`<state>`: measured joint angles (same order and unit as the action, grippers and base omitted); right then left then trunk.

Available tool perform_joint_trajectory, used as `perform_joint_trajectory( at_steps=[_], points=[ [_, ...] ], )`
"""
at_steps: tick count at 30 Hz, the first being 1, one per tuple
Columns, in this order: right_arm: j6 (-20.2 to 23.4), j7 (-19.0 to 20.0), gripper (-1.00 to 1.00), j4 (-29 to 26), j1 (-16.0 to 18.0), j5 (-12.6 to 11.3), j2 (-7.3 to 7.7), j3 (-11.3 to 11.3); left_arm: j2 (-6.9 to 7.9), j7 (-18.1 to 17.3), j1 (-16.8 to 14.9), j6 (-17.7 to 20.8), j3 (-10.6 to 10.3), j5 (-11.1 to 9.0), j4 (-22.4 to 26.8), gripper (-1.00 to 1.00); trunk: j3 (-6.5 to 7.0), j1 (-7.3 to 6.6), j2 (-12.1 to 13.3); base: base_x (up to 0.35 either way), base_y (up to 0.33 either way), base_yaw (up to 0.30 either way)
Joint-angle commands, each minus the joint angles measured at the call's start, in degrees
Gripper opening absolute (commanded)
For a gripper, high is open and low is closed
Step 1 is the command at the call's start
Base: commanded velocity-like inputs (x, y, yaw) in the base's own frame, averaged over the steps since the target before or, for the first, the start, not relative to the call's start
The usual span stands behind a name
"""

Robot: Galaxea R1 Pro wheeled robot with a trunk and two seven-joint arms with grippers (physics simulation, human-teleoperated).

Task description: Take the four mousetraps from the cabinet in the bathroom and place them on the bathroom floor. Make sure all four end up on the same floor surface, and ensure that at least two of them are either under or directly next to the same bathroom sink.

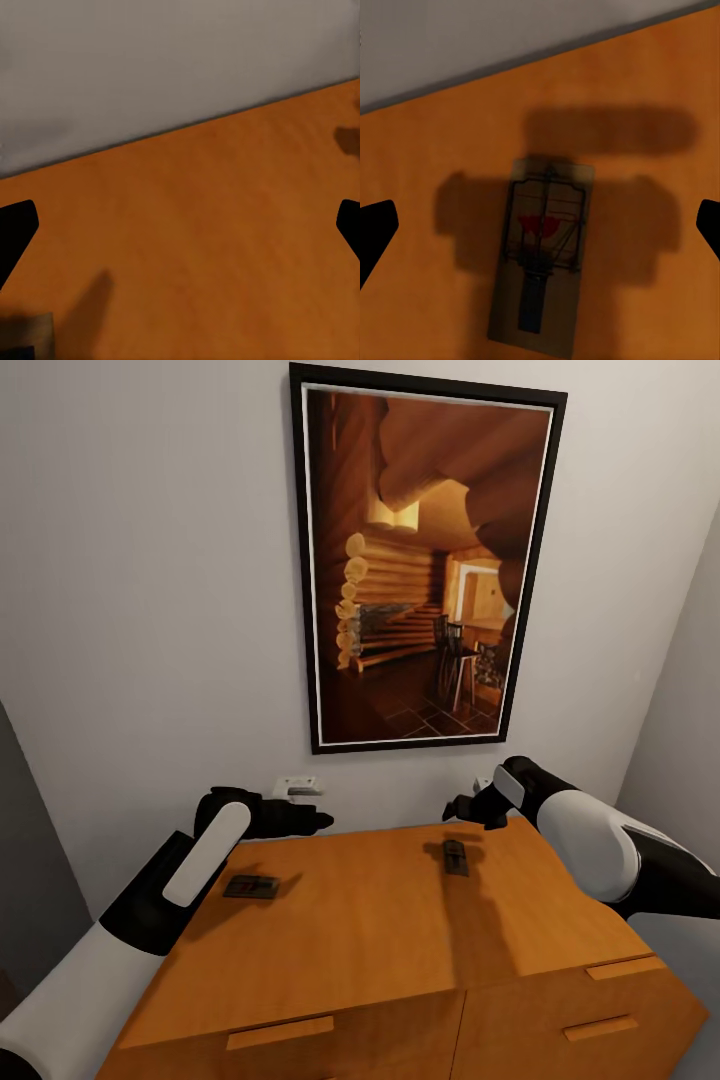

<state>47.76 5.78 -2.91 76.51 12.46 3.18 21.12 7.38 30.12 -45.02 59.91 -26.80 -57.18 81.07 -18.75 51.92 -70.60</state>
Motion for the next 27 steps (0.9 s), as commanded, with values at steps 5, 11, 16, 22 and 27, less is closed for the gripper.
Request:
perform_joint_trajectory(
  at_steps=[5,11,16,22,27],
  points=[
    [0.25,0.50,1.00,-0.08,-0.04,0.69,-0.01,0.06,0.08,0.63,-0.07,0.03,-0.10,-0.52,0.05,1.00,-0.08,0.00,-0.05,0.000,0.000,0.000],
    [0.25,0.54,1.00,-0.08,0.14,0.83,0.02,0.06,0.09,0.62,-0.07,0.03,-0.09,-0.50,0.05,1.00,-0.08,0.00,-0.05,0.000,0.000,0.000],
    [0.23,0.55,1.00,-0.08,0.14,0.96,0.05,0.06,0.09,0.63,-0.07,0.03,-0.09,-0.48,0.05,1.00,-0.08,0.00,-0.05,0.000,0.000,0.000],
    [-0.33,0.53,1.00,-0.08,0.12,0.98,0.07,0.06,0.03,0.64,-0.05,0.03,-0.09,-0.47,0.05,1.00,-0.08,0.00,-0.05,0.000,0.000,0.000],
    [-0.97,0.42,1.00,-0.08,0.13,0.93,0.07,0.06,0.01,0.64,-0.06,0.03,-0.06,-0.44,0.03,1.00,-0.08,0.00,-0.05,0.000,0.000,0.000]
  ],
)
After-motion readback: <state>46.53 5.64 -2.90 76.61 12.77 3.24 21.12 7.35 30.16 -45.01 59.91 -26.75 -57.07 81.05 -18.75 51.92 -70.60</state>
